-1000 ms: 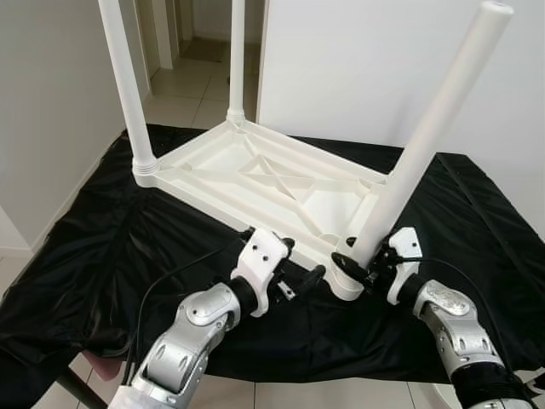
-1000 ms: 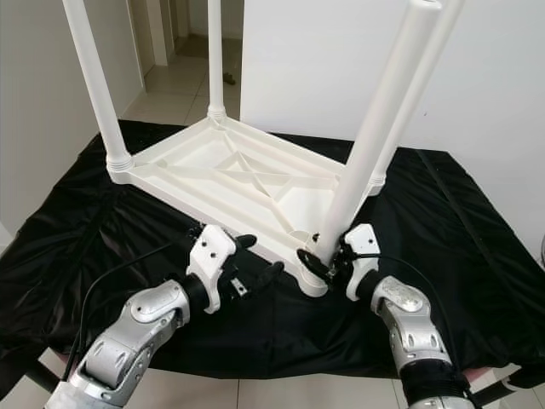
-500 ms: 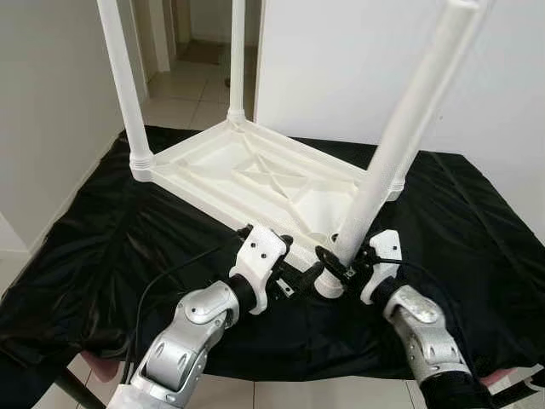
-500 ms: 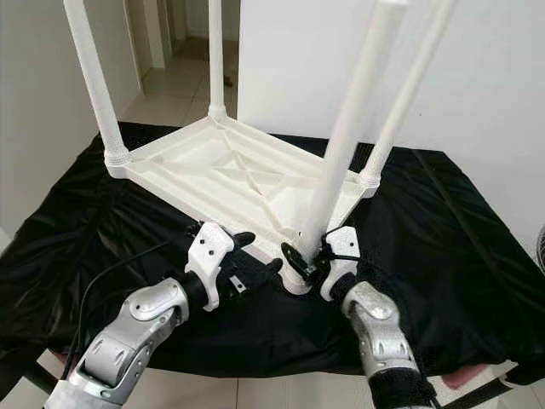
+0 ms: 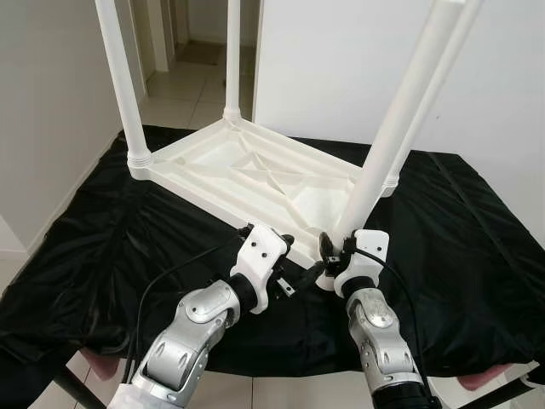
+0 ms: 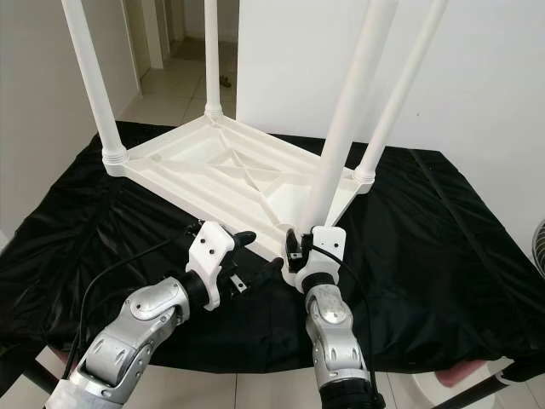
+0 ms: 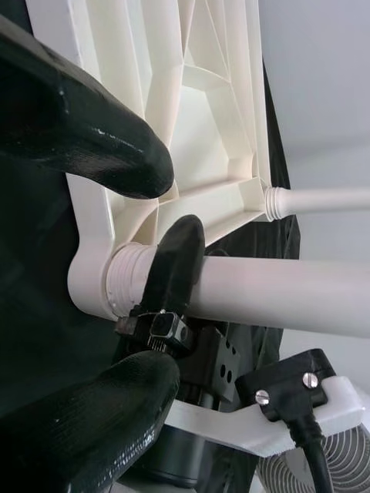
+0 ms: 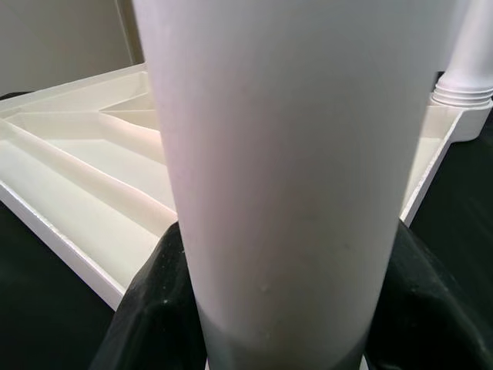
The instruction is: Building children table
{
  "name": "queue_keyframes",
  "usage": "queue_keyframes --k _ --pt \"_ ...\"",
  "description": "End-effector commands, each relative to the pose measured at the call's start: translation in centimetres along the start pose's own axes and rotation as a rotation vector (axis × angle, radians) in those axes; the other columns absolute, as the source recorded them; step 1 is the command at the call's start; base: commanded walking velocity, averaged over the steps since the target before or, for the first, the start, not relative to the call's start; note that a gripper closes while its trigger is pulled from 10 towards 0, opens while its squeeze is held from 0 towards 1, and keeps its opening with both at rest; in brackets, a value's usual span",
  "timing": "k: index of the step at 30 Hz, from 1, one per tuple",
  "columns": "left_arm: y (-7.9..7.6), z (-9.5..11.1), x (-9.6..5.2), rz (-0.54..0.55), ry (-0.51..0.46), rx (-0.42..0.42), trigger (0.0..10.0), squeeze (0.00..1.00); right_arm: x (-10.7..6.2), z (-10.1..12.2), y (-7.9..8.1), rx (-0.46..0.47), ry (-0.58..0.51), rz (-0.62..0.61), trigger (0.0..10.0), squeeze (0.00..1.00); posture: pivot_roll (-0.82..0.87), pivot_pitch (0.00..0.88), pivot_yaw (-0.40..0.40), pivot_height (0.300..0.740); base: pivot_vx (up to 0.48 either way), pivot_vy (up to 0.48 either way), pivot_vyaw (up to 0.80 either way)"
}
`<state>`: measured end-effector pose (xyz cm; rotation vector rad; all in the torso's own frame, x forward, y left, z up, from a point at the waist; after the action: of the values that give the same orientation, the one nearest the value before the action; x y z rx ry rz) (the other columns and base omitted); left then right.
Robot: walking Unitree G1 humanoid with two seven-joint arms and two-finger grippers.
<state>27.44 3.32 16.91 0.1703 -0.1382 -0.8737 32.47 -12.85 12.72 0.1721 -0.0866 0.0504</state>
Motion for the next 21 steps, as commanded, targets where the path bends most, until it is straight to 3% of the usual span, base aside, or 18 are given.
queue_keyframes --k 1,4,5,7,8,17,19,21 --pt "0.0 -0.1 0.1 0.006 0.002 -0.012 10.0 0.0 0.4 1.5 -0.6 0.039 -0.053 -0.047 0.0 0.0 0.02 0.0 -0.064 0.74 0.0 0.0 0.0" --pt "0.0 -0.1 0.1 0.005 0.003 -0.01 10.0 0.0 0.4 1.5 -0.7 0.026 -0.049 -0.048 0.0 0.0 0.03 0.0 -0.062 0.74 0.0 0.0 0.0" --pt "0.1 -0.1 0.1 0.006 0.004 -0.007 10.0 0.0 0.4 1.6 -0.6 0.019 -0.047 -0.049 10.0 0.0 0.03 0.0 -0.059 0.74 0.0 0.0 0.0" --pt "0.3 0.0 0.1 0.008 0.004 -0.005 10.0 0.0 0.5 1.8 -0.3 0.035 -0.053 -0.039 10.0 0.0 0.04 0.0 -0.054 0.74 0.0 0.0 0.0" --pt "0.3 0.1 0.0 0.008 0.004 -0.003 10.0 0.0 0.6 1.9 -0.2 0.032 -0.054 -0.036 10.0 0.96 0.04 0.0 -0.054 0.74 0.0 0.0 0.0" --pt "0.2 0.1 0.0 0.01 0.004 -0.002 10.0 0.0 0.9 2.5 -0.5 0.007 -0.058 0.069 10.0 1.0 0.04 0.0 -0.059 0.74 0.0 0.0 0.0" --pt "0.2 0.2 0.1 0.011 0.002 -0.003 10.0 0.0 0.9 3.1 -0.5 -0.012 -0.048 0.227 10.0 1.0 0.04 0.0 -0.06 0.74 0.0 0.0 0.0" --pt "0.2 0.2 0.1 0.011 0.001 -0.003 10.0 0.0 0.9 3.3 -0.5 -0.026 -0.039 0.292 10.0 1.0 0.04 0.0 -0.06 0.74 0.0 0.0 0.0"
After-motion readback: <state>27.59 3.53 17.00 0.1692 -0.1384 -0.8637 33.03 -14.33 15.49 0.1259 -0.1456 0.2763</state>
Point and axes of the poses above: a point about 5 cm out from each wrist's last joint towards the gripper, its own x axis pointing out of the wrist towards the gripper, its own z axis along the axis of the wrist's last joint, y = z × x, the point moved 2 cm from there along x, pointing out of the wrist towards the gripper, and after that the axes turned 6 degrees about x, right-handed, at the moved point
